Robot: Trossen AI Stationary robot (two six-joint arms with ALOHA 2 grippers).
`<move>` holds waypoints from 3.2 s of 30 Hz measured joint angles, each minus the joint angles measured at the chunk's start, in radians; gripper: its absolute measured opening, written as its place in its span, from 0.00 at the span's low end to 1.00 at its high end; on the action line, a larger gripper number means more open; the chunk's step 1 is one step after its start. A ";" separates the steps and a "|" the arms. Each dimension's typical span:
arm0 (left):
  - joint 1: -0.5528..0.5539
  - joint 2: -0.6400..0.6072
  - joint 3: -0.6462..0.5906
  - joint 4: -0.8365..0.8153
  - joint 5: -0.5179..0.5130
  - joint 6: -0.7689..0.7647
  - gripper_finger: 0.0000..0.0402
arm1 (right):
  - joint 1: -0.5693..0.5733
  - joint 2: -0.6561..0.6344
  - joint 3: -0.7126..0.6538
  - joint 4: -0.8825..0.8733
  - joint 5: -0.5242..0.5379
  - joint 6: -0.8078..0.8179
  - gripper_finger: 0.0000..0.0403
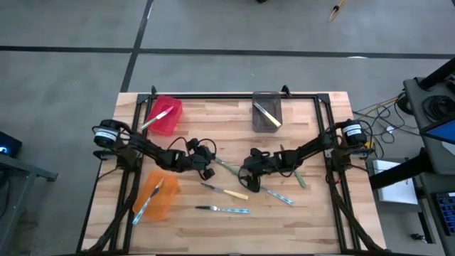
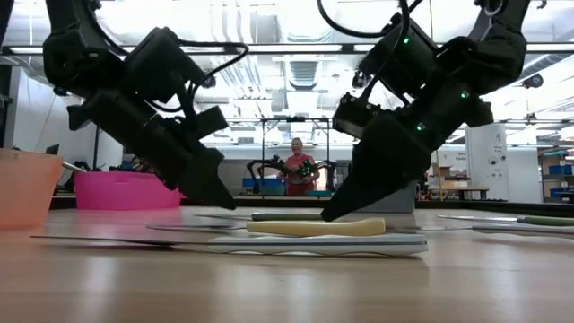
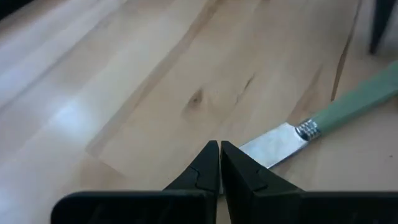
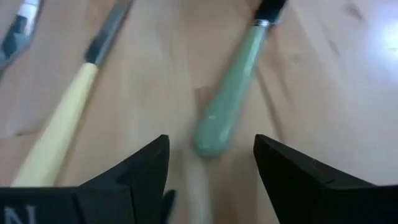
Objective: Sort silverware by color (type)
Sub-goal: Put the left green knife into the red bin
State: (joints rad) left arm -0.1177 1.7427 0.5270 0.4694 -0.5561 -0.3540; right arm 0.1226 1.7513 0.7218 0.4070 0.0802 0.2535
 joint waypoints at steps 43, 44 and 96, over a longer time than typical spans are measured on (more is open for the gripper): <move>-0.007 -0.562 -0.002 -0.169 0.020 0.160 0.00 | -0.028 -0.022 0.026 -0.018 0.116 0.066 0.16; -0.010 -0.597 -0.001 -0.179 0.019 0.166 0.00 | -0.032 -0.036 0.021 -0.013 0.116 0.070 0.16; -0.072 -0.407 0.201 0.442 0.650 0.409 0.38 | -0.084 -0.096 0.133 1.019 -0.563 0.030 0.16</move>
State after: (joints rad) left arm -0.1894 1.3356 0.7283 0.9114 0.0943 0.0554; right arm 0.0386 1.6554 0.8551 1.4258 -0.4828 0.2834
